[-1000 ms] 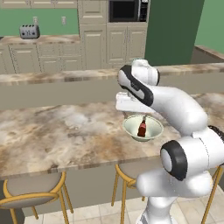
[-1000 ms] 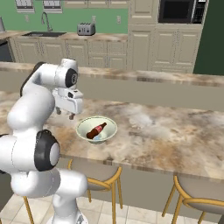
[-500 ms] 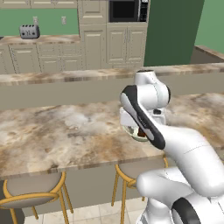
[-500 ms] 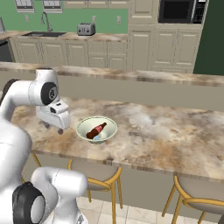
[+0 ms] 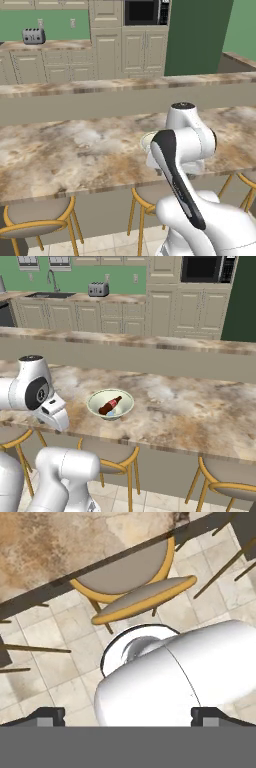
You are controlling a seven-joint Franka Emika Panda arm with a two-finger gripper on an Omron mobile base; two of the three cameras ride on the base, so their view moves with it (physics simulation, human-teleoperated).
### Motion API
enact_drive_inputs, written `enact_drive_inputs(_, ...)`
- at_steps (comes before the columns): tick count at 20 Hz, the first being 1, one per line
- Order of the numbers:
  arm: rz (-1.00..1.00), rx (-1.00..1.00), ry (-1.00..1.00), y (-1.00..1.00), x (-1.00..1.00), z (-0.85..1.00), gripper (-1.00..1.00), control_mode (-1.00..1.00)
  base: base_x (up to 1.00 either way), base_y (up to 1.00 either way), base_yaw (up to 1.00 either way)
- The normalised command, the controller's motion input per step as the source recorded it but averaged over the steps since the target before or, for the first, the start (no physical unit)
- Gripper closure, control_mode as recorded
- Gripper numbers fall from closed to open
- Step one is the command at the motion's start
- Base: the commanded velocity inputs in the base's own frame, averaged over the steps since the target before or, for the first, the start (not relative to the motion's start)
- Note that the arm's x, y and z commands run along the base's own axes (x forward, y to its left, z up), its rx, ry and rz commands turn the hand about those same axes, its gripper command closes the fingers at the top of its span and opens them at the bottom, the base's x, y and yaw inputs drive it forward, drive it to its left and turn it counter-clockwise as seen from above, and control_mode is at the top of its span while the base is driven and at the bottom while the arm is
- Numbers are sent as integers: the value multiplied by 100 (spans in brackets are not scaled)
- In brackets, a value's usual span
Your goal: Open the fridge, grab two sodas, and place both sodas inside the bowl with ice on the dining counter.
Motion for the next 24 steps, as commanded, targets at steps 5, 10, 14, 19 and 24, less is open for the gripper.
enact_drive_inputs(5, 0, 0, 0, 0, 0, 0, -100, 100, -55, 36, 12)
enact_drive_inputs(10, 0, 0, 0, 0, 0, 0, -100, 100, -17, 91, 21)
enact_drive_inputs(14, 0, 0, 0, 0, 0, 0, -100, 100, 2, 100, 22)
enact_drive_inputs(19, 0, 0, 0, 0, 0, 0, -100, 100, 12, 100, 21)
enact_drive_inputs(24, 0, 0, 0, 0, 0, 0, -100, 100, 19, 100, 22)
